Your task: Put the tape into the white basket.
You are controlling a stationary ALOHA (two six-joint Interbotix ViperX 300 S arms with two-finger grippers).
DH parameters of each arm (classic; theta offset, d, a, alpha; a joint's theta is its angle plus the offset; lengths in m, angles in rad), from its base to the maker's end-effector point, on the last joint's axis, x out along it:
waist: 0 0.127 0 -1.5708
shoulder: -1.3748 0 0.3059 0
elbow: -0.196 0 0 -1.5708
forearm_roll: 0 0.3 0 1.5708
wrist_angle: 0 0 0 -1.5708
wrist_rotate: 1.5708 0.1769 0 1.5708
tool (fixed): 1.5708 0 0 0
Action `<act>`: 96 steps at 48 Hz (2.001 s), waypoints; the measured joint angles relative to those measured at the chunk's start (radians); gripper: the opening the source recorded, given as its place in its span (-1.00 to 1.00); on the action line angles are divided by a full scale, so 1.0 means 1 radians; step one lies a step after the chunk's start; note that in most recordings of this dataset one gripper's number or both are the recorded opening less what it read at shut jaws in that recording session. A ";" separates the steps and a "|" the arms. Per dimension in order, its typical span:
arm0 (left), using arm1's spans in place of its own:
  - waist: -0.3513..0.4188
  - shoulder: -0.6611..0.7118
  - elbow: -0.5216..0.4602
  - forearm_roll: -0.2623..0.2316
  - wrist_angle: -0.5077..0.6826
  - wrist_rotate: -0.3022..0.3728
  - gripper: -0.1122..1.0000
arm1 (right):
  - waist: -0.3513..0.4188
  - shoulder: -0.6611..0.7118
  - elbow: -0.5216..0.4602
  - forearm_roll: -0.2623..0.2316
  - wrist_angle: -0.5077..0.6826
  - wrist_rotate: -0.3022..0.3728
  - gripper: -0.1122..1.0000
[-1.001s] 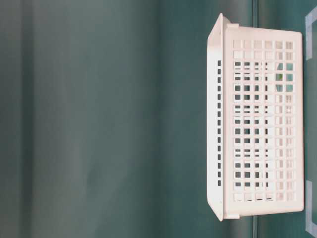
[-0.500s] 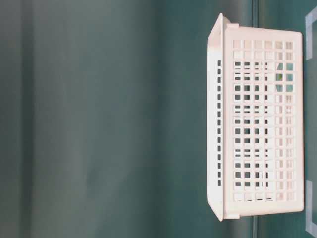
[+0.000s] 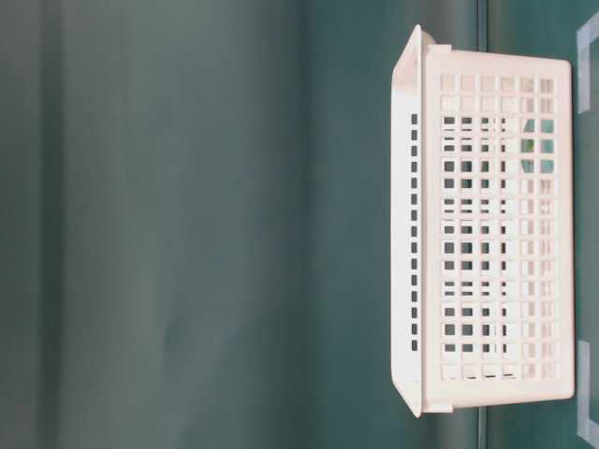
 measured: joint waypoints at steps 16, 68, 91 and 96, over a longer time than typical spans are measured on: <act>0.000 0.000 0.000 0.002 0.000 0.000 -0.99 | 0.000 0.002 0.037 0.000 0.000 0.000 0.86; 0.005 0.000 0.000 0.000 0.057 0.006 -0.99 | 0.000 -0.017 0.143 -0.002 -0.150 -0.002 0.87; 0.005 0.000 0.002 0.002 0.057 0.006 -0.99 | 0.000 -0.017 0.144 -0.005 -0.152 0.000 0.87; 0.005 0.000 0.002 0.000 0.057 0.006 -0.99 | 0.000 -0.017 0.144 -0.006 -0.152 0.000 0.87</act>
